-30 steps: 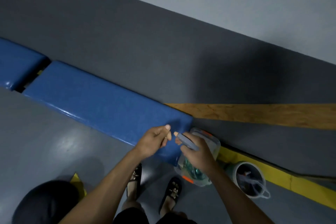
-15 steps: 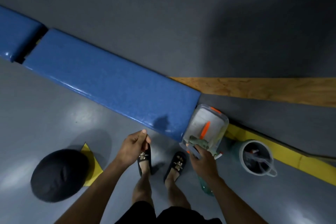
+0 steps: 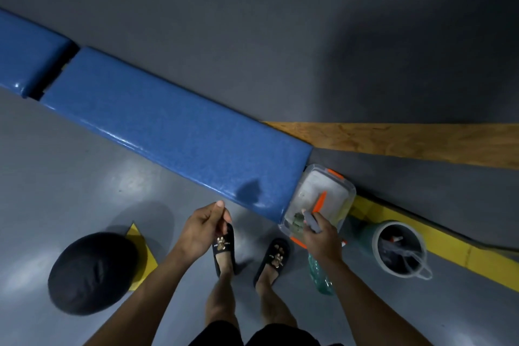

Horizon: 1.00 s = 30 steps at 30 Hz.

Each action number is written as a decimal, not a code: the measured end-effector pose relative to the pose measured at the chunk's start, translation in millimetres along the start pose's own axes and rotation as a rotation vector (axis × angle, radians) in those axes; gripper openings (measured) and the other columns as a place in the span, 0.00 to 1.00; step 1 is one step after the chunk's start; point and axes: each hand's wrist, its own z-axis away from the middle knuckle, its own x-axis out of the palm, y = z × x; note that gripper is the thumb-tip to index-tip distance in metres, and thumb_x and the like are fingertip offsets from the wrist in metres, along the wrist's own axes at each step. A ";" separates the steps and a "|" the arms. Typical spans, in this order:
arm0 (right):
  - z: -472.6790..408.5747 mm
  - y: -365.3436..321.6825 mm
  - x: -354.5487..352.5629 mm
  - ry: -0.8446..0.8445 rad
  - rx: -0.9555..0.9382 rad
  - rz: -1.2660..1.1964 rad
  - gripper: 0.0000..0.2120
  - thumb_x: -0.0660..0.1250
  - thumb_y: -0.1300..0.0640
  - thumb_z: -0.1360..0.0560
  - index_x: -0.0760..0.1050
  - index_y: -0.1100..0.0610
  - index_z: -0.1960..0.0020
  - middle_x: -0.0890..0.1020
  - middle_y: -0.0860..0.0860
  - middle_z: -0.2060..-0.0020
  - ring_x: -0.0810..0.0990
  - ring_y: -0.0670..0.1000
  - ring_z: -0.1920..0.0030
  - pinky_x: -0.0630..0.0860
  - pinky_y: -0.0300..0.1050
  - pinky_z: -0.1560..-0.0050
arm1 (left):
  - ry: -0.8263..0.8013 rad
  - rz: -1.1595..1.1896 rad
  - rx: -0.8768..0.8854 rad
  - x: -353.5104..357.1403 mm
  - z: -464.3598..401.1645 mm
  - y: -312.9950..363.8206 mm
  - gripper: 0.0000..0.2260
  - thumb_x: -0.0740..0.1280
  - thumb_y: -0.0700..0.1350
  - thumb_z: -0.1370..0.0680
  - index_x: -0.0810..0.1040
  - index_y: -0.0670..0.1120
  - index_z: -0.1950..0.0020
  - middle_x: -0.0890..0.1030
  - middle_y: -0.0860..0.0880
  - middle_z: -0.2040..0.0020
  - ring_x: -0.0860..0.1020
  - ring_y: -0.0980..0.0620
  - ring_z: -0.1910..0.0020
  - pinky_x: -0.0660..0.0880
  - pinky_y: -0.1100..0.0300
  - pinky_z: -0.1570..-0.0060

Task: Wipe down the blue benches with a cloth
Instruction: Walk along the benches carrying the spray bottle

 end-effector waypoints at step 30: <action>26.1 -128.2 70.8 -0.185 -0.157 0.342 0.07 0.63 0.55 0.24 0.76 0.52 0.46 0.82 0.55 0.51 0.78 0.59 0.49 0.69 0.45 0.57 | 0.222 0.173 -0.012 -135.0 3.0 -29.8 0.19 0.55 0.61 0.20 0.80 0.53 0.60 0.82 0.49 0.63 0.78 0.54 0.65 0.74 0.54 0.60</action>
